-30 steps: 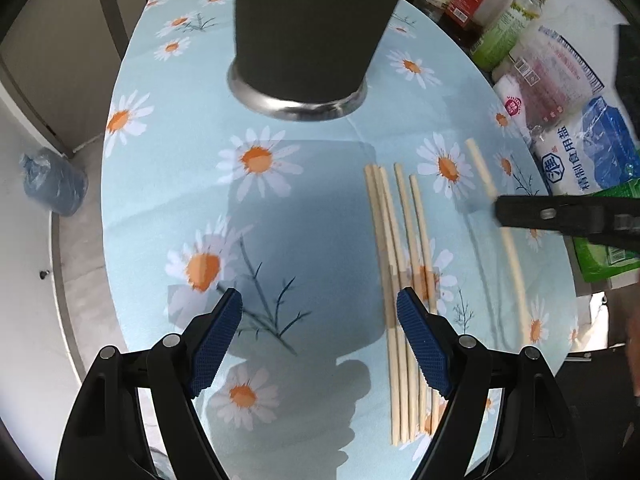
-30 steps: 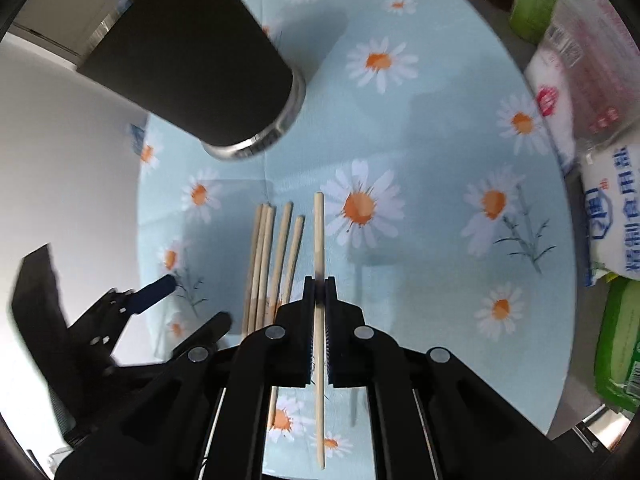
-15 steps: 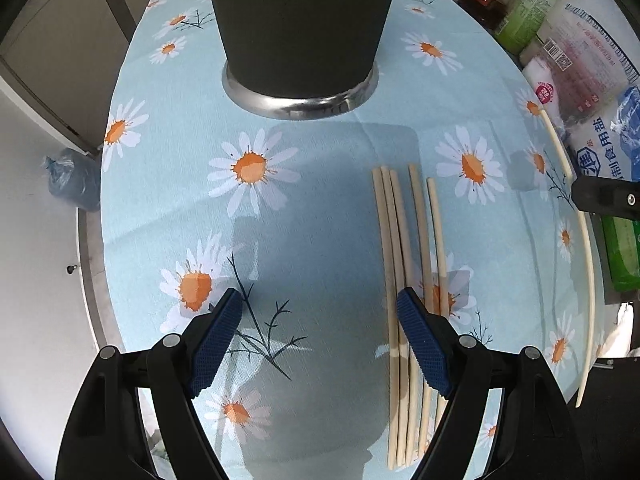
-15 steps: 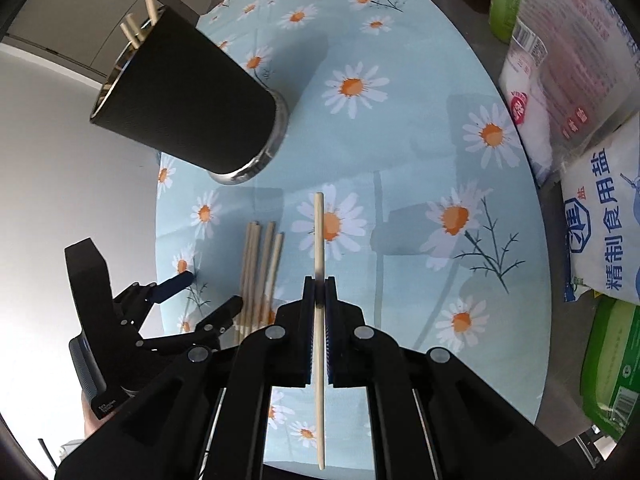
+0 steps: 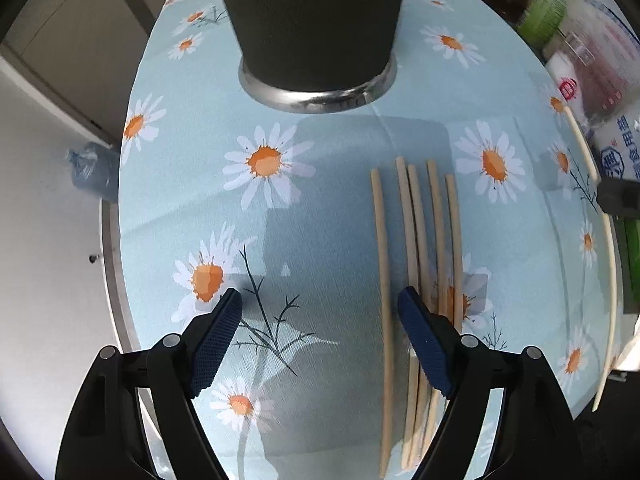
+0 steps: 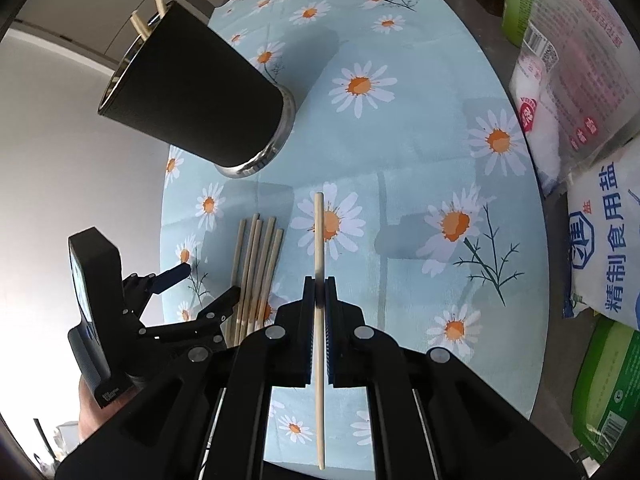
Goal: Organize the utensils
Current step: 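Close the left gripper on a chopstick while the right tool holds its chopstick, then carry both held chopsticks up over the black holder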
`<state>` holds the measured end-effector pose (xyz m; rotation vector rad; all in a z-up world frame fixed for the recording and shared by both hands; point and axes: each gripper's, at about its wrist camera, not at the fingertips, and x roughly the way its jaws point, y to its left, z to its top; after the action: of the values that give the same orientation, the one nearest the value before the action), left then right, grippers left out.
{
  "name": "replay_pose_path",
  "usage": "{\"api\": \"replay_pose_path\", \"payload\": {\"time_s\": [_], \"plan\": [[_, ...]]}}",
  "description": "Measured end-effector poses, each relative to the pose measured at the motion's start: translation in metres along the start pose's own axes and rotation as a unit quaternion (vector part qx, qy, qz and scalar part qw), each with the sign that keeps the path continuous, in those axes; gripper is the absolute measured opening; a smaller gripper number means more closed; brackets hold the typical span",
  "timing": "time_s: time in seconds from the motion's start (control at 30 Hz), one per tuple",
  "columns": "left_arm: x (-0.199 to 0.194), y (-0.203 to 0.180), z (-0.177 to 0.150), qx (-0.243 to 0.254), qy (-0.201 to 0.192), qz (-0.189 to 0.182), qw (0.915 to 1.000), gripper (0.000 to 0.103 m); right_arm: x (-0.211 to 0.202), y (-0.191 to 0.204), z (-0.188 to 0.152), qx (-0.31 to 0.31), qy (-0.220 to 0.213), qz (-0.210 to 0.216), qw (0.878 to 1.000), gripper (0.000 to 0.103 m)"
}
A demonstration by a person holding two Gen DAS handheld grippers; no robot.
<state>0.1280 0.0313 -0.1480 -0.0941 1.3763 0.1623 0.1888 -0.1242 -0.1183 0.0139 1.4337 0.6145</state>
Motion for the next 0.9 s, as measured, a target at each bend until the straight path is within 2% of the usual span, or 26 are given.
{"api": "replay_pose_path", "payload": {"time_s": [0.03,0.13,0.2,0.23,0.3,0.47,0.73,0.9], "plan": [[0.000,0.001,0.000,-0.004,0.002,-0.002,1.0000,0.077,0.000,0.000,0.000,-0.003,-0.001,0.002,1.000,0.005],[-0.002,-0.002,-0.002,0.000,-0.005,-0.008,1.0000,0.064,0.000,0.001,0.000,-0.013,-0.004,0.007,1.000,0.005],[-0.006,-0.013,-0.005,0.012,-0.006,-0.011,0.9998,0.044,0.001,0.000,0.000,-0.018,-0.008,0.008,1.000,0.005],[-0.007,-0.017,-0.005,0.016,-0.004,-0.011,0.9998,0.039,0.001,0.000,0.000,-0.019,-0.008,0.008,1.000,0.005],[-0.008,-0.027,-0.004,0.026,-0.002,-0.012,0.9996,0.019,0.004,-0.003,0.000,-0.017,-0.004,0.016,1.000,0.005],[-0.009,-0.035,-0.001,0.025,0.000,-0.008,0.9997,0.005,0.003,-0.007,0.003,-0.021,-0.003,0.020,1.000,0.005],[-0.011,-0.020,-0.004,-0.018,-0.011,-0.036,0.9991,0.004,0.001,-0.011,0.007,-0.022,-0.009,0.046,0.999,0.005],[-0.024,0.007,-0.009,-0.040,-0.053,-0.066,0.9956,0.004,-0.004,-0.006,0.017,-0.033,-0.023,0.080,0.996,0.005]]}}
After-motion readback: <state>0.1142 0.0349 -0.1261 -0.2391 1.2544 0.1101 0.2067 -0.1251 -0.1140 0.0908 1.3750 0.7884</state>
